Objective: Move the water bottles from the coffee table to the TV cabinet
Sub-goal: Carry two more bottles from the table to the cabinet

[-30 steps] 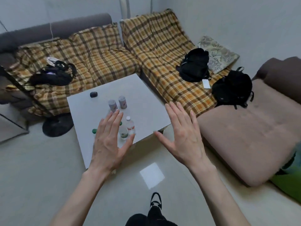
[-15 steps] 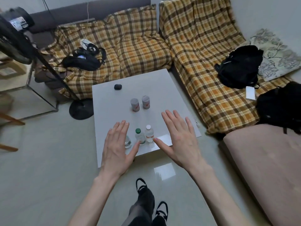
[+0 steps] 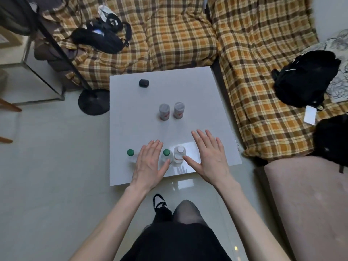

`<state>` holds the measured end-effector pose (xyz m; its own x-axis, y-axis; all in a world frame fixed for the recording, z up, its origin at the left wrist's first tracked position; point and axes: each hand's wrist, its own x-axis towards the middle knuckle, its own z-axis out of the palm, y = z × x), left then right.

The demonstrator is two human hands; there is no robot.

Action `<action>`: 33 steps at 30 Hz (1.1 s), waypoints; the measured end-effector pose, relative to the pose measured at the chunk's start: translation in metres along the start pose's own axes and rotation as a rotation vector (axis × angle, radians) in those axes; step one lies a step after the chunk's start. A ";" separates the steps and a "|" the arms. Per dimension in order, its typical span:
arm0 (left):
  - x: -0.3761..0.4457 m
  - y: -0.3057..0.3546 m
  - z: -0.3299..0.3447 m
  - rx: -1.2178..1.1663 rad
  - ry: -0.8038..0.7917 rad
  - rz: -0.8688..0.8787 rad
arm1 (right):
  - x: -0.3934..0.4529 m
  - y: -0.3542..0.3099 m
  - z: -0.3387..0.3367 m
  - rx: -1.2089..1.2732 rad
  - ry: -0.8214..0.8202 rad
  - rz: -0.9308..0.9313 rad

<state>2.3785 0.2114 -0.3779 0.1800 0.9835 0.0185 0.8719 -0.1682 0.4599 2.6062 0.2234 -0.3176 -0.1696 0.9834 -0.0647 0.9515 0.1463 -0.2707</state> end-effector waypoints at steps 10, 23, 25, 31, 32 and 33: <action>0.039 -0.020 0.054 0.053 -0.149 -0.131 | 0.069 0.013 0.066 0.026 -0.252 0.042; 0.078 -0.040 0.124 -0.005 -0.369 -0.270 | 0.101 0.027 0.160 -0.098 -0.460 0.033; 0.081 -0.044 0.125 -0.055 -0.348 -0.356 | 0.106 0.028 0.163 -0.056 -0.448 0.038; 0.090 -0.038 0.100 -0.178 -0.253 -0.449 | 0.113 0.029 0.140 -0.024 -0.395 -0.016; 0.091 -0.034 0.091 -0.196 -0.230 -0.455 | 0.115 0.028 0.131 -0.017 -0.378 -0.023; 0.092 -0.030 0.080 -0.215 -0.205 -0.461 | 0.116 0.027 0.121 -0.010 -0.366 -0.032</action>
<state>2.4047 0.3012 -0.4610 -0.0950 0.9152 -0.3916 0.7727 0.3158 0.5506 2.5811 0.3285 -0.4486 -0.2781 0.8749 -0.3965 0.9464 0.1790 -0.2688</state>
